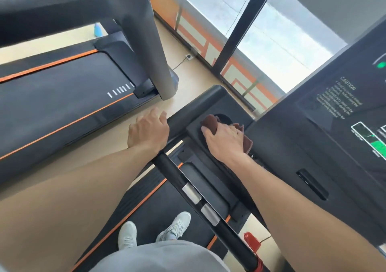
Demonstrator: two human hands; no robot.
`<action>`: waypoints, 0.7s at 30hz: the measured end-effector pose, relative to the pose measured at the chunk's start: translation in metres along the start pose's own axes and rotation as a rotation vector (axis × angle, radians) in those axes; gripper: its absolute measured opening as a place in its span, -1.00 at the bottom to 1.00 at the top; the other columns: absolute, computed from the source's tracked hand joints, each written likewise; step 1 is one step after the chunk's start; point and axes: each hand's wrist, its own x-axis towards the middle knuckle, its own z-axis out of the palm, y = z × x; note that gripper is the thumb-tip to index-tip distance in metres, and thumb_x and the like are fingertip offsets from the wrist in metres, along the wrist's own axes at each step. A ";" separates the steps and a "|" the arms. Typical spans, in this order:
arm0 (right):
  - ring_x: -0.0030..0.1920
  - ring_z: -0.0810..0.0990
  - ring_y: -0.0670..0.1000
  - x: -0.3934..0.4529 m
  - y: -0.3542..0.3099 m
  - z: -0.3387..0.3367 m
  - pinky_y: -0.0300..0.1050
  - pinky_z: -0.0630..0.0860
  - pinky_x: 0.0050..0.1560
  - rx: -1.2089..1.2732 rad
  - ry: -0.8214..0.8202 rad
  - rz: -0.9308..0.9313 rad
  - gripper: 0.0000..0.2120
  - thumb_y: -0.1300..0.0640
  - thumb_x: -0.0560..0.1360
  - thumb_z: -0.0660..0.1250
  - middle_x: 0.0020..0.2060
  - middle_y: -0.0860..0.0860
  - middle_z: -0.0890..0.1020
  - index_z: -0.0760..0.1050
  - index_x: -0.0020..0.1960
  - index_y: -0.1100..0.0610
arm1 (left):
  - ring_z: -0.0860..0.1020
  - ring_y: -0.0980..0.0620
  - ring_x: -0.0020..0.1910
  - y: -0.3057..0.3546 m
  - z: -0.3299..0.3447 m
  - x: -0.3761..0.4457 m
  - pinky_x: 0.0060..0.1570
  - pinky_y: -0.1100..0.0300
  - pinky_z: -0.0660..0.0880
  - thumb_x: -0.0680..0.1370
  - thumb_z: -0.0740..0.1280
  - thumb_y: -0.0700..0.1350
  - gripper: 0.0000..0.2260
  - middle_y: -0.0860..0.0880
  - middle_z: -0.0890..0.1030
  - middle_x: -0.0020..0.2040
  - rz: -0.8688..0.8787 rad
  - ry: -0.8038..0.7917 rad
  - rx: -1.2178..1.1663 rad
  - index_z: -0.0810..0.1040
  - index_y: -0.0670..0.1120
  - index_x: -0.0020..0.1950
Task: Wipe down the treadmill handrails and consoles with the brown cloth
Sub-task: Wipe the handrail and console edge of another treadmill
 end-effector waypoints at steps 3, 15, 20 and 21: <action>0.25 0.45 0.16 -0.003 0.018 -0.008 0.08 0.35 0.32 -0.135 0.096 -0.048 -0.61 -0.16 0.62 0.20 0.28 0.06 0.52 0.54 0.25 0.09 | 0.48 -0.21 0.30 -0.001 0.001 0.001 0.22 -0.10 0.36 0.70 -0.05 0.11 -0.56 -0.13 0.59 0.32 -0.007 -0.001 0.013 0.42 -0.04 0.44; 0.18 0.61 0.16 0.034 0.019 -0.046 -0.01 0.51 0.14 -0.217 -0.163 -0.230 -0.62 0.19 0.47 0.29 0.15 0.00 0.68 0.63 0.21 -0.09 | 0.48 -0.21 0.32 0.001 0.002 0.000 0.27 -0.11 0.34 0.70 -0.05 0.12 -0.53 -0.15 0.59 0.32 -0.018 0.005 0.041 0.42 -0.06 0.47; 0.08 0.63 0.14 0.048 0.020 -0.051 -0.02 0.38 -0.13 -0.646 -0.029 -0.443 -0.75 0.17 0.54 0.28 0.03 0.01 0.61 0.64 0.14 0.01 | 0.50 -0.23 0.27 -0.001 0.003 0.002 0.23 -0.10 0.37 0.70 -0.03 0.10 -0.56 -0.15 0.62 0.29 -0.010 0.021 0.034 0.46 -0.06 0.40; 0.05 0.63 0.16 0.047 0.015 -0.048 -0.01 0.36 -0.16 -0.661 0.026 -0.415 -0.77 0.17 0.56 0.27 0.02 0.04 0.60 0.63 0.14 0.05 | 0.50 -0.23 0.26 -0.001 0.004 0.002 0.23 -0.10 0.37 0.70 -0.03 0.10 -0.56 -0.15 0.62 0.28 -0.009 0.026 0.038 0.47 -0.06 0.39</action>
